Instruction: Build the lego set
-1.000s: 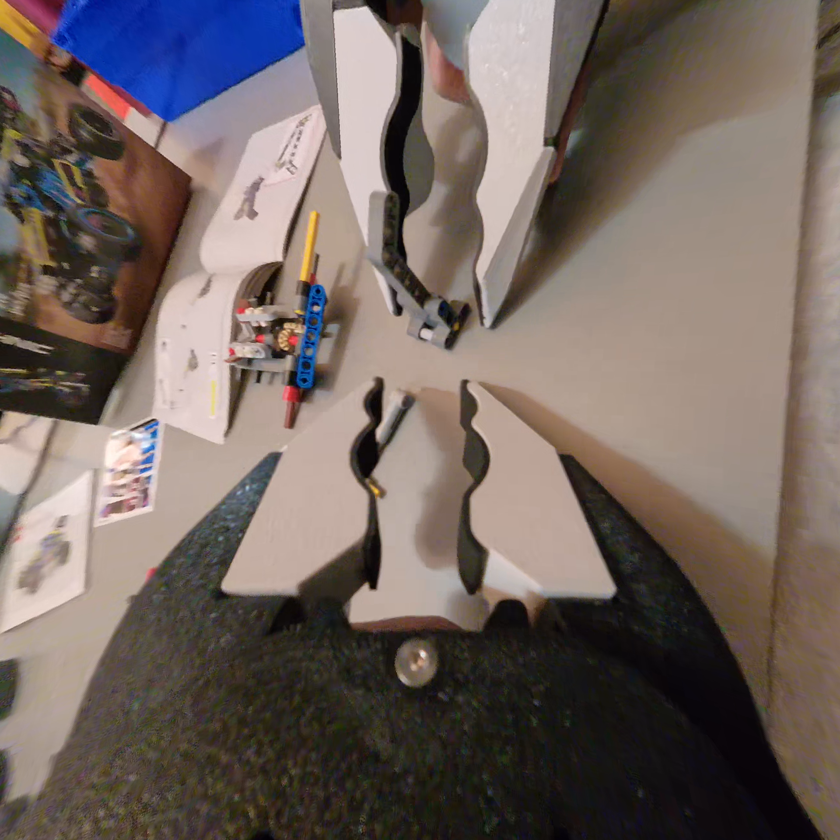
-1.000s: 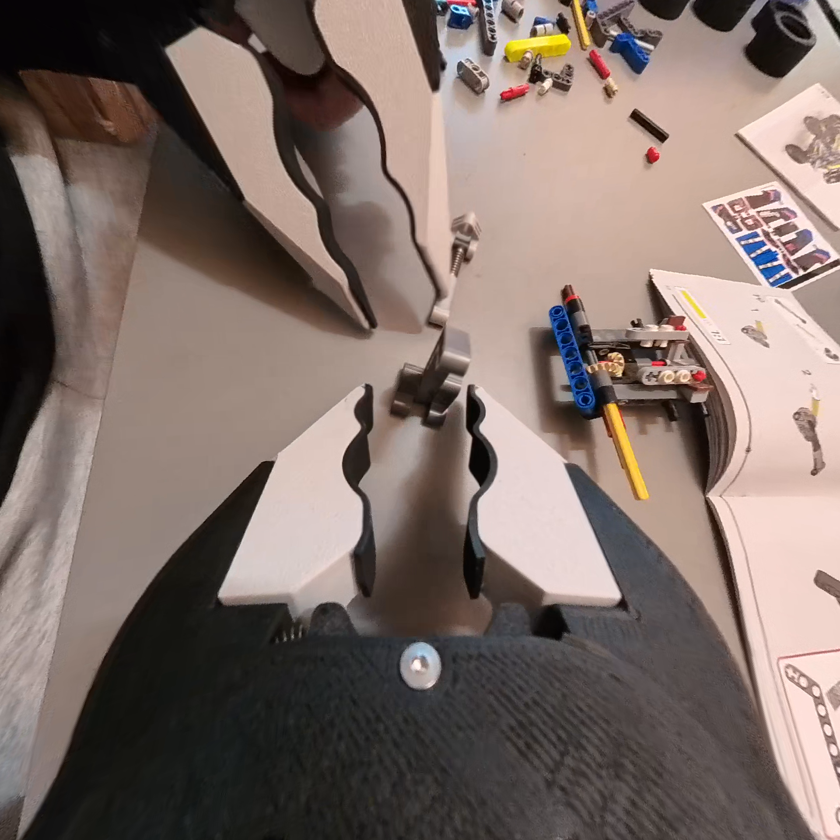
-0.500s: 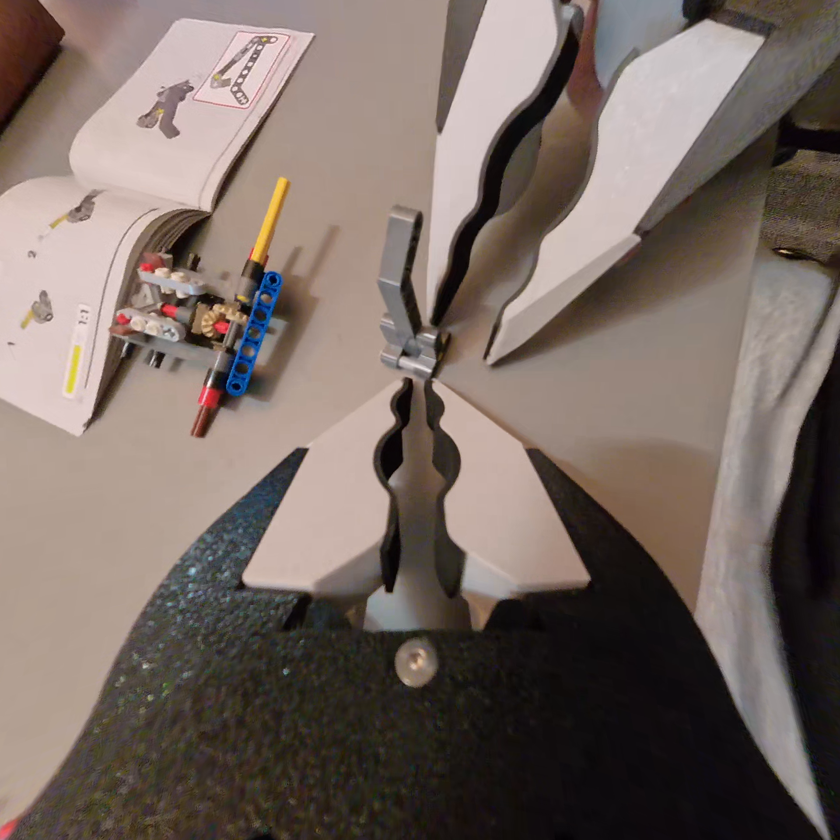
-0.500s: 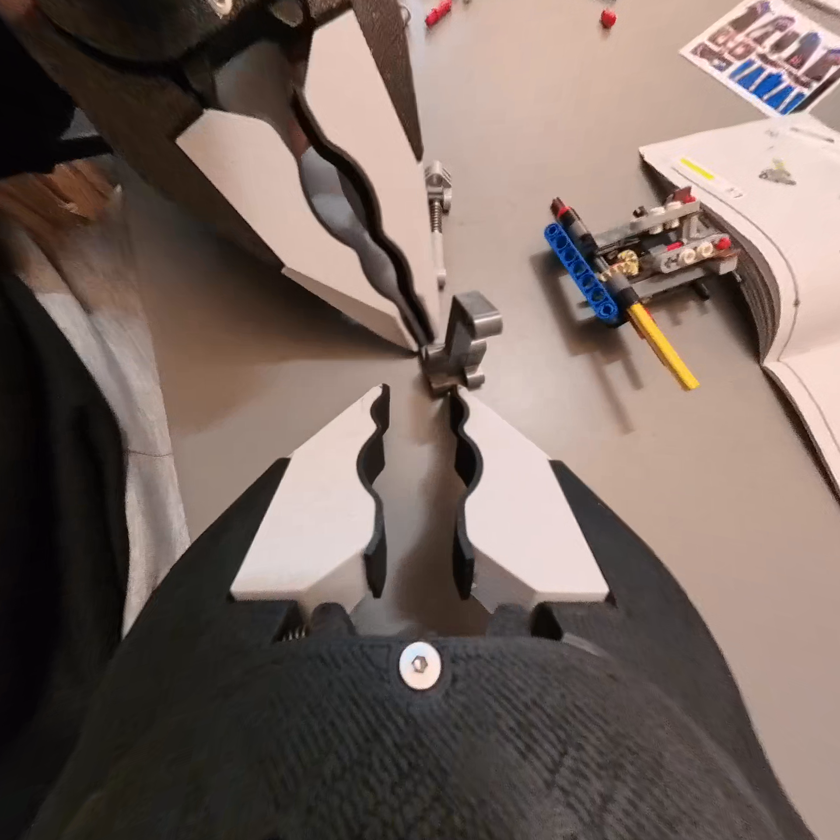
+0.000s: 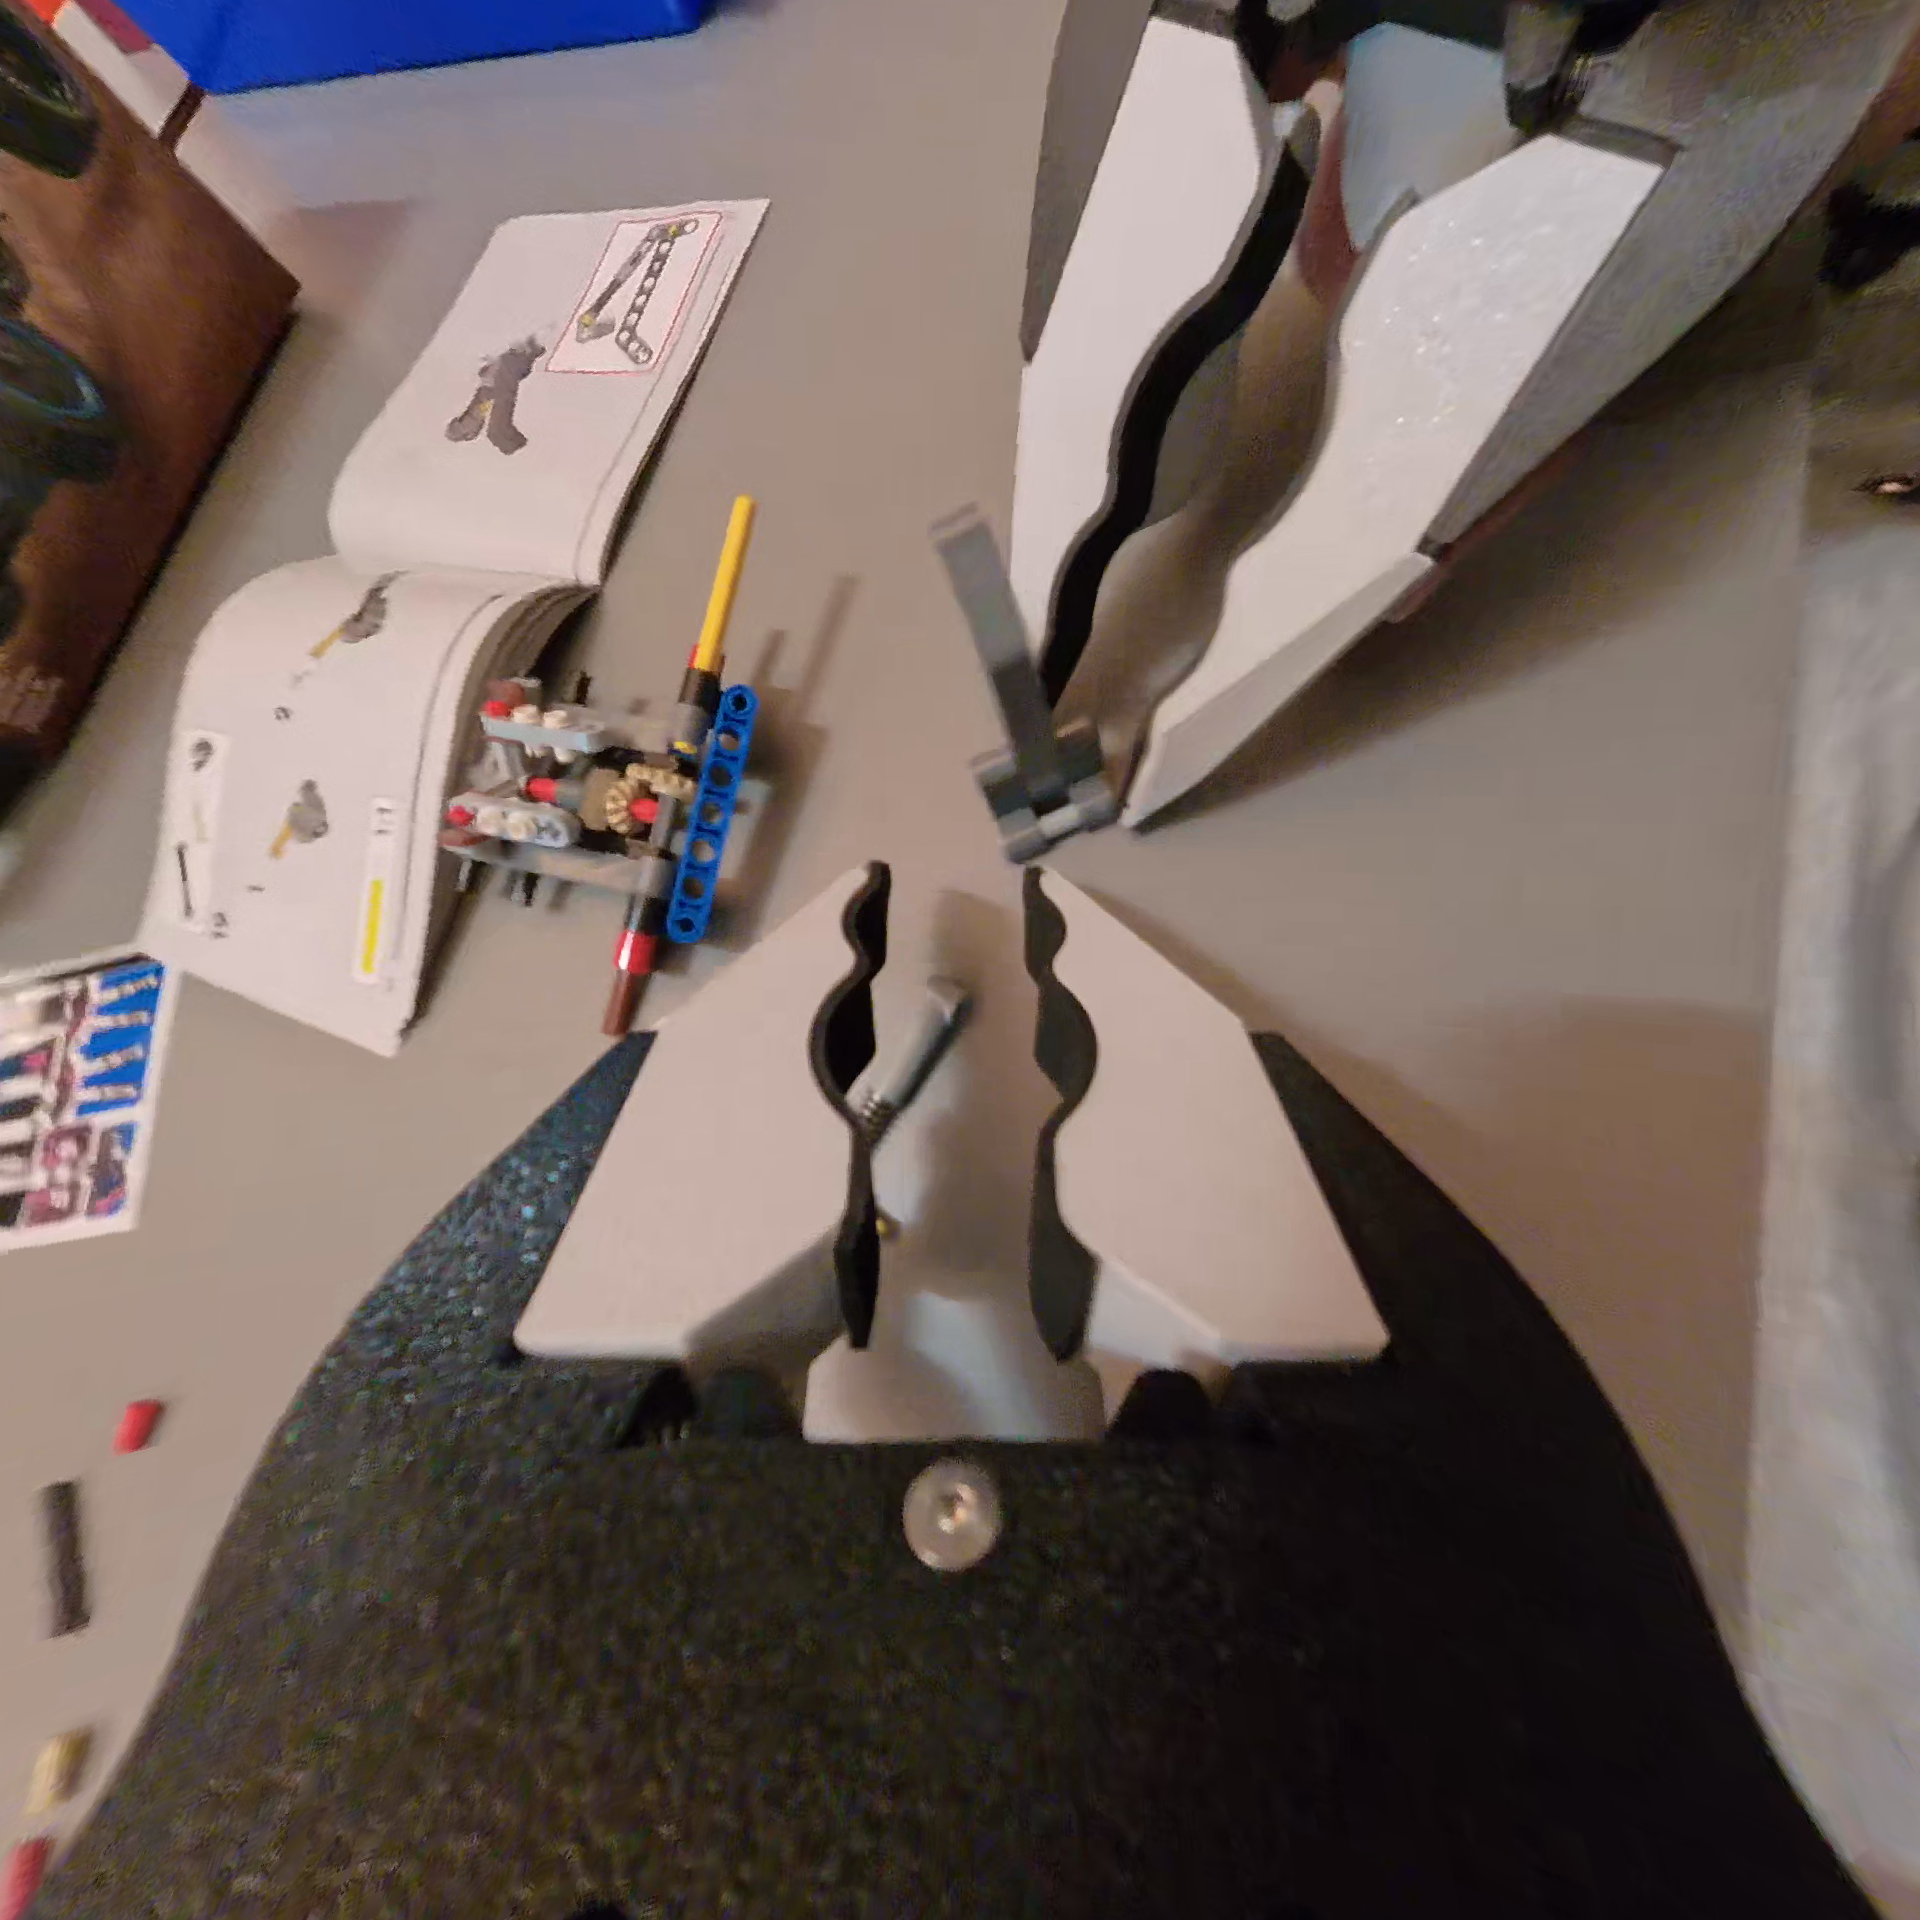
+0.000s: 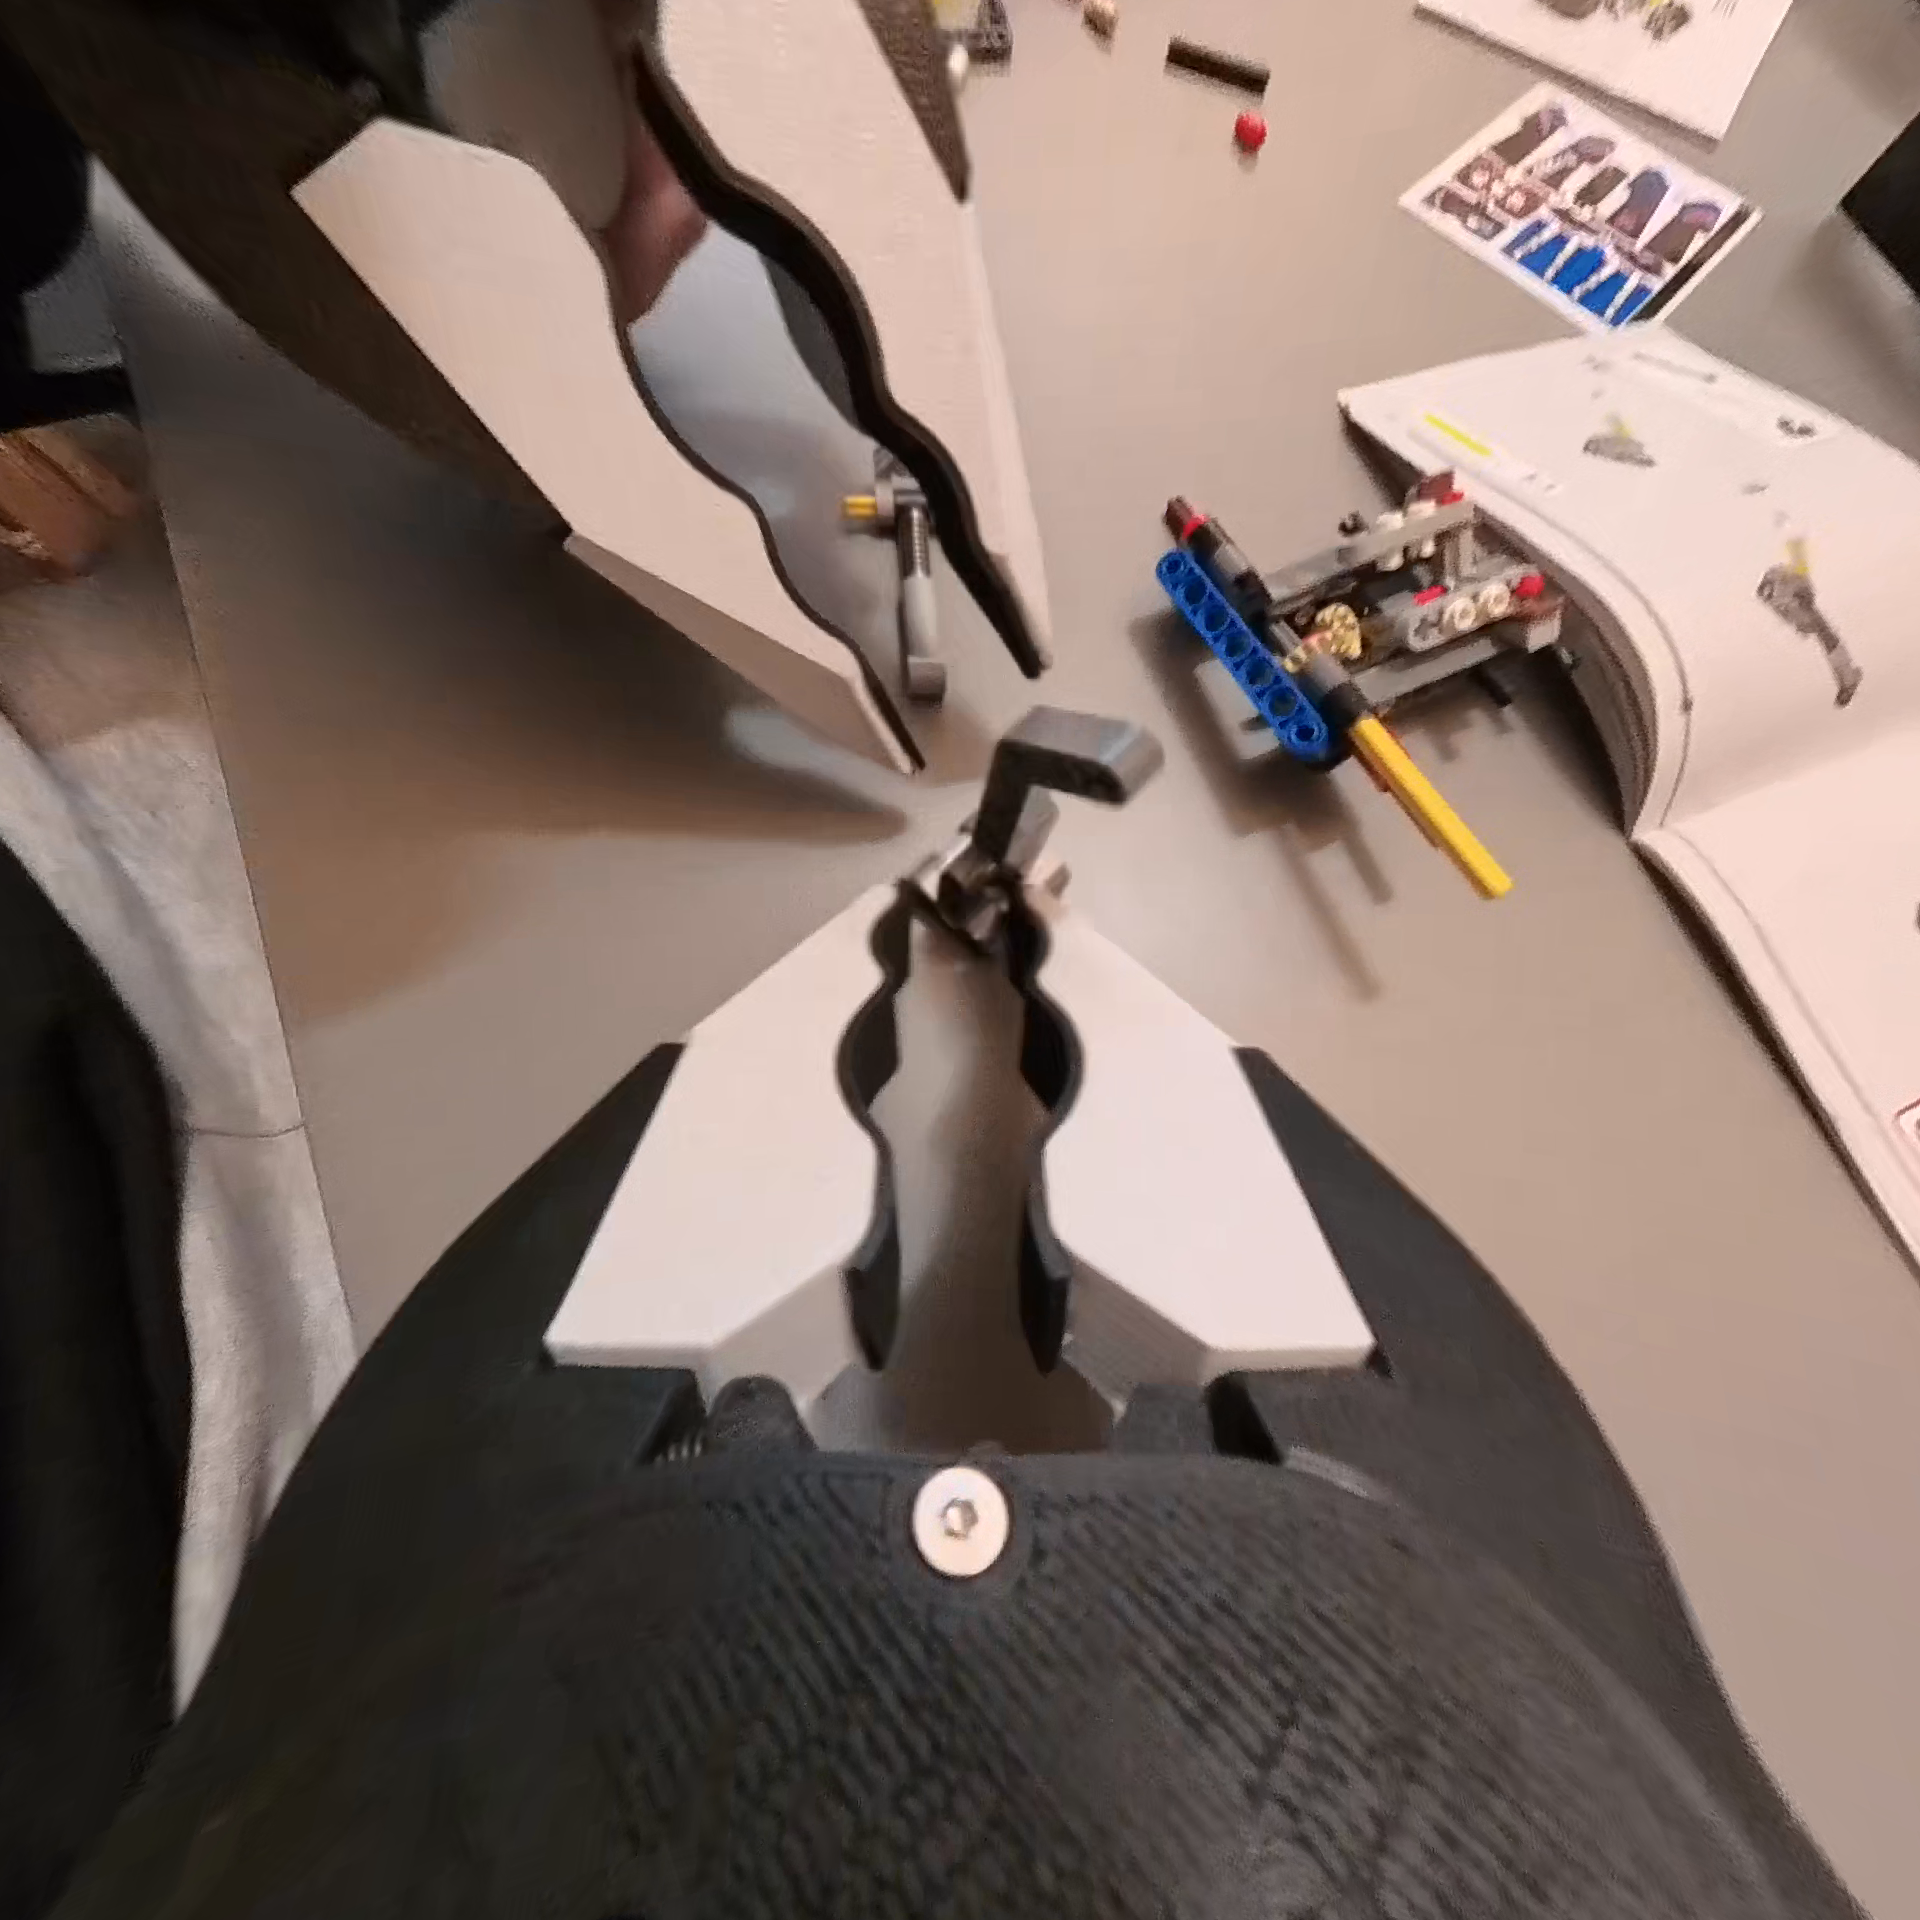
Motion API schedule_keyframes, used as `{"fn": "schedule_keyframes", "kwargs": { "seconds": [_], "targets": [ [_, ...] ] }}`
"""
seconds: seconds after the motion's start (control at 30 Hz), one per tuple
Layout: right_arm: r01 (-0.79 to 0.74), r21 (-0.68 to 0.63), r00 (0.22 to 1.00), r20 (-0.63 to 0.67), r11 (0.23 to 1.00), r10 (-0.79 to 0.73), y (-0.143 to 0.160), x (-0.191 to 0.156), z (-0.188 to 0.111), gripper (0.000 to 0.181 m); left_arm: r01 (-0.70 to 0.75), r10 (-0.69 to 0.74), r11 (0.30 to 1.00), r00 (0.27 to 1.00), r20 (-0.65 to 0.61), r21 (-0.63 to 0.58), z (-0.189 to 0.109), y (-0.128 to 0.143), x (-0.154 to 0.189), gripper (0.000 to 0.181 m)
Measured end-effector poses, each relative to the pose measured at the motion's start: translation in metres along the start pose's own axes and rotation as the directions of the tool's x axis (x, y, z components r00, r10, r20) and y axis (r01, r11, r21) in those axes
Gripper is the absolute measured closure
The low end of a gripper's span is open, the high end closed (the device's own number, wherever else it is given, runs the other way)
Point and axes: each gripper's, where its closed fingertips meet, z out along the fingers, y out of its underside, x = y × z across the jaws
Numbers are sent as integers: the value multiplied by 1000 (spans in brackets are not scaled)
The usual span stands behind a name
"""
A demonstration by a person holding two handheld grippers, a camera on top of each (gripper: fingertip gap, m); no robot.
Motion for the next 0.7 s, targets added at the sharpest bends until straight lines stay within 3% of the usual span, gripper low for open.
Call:
{"fn": "schedule_keyframes", "kwargs": {
  "seconds": [0.1, 0.33, 0.57, 0.7],
  "targets": [
    [37, -3, 999, 4, 999, -37, 1, 2, 0, 171, -13, 16, 999, 997, -80, 42, 2, -8, 4, 156],
    [56, 57, 958, 278, 997, -70, 2, -16, -15, 173, -11, 42, 993, 962, -269, 115, 6, -16, 12, 153],
    [-30, 226, 844, 528, 974, -96, -22, -34, -42, 173, 113, 60, 955, 833, -550, 276, -19, -42, 38, 157],
    [-81, 252, 786, 611, 964, -94, -29, -37, -50, 173, 189, 65, 922, 782, -620, 337, -27, -54, 40, 167]
  ]
}}
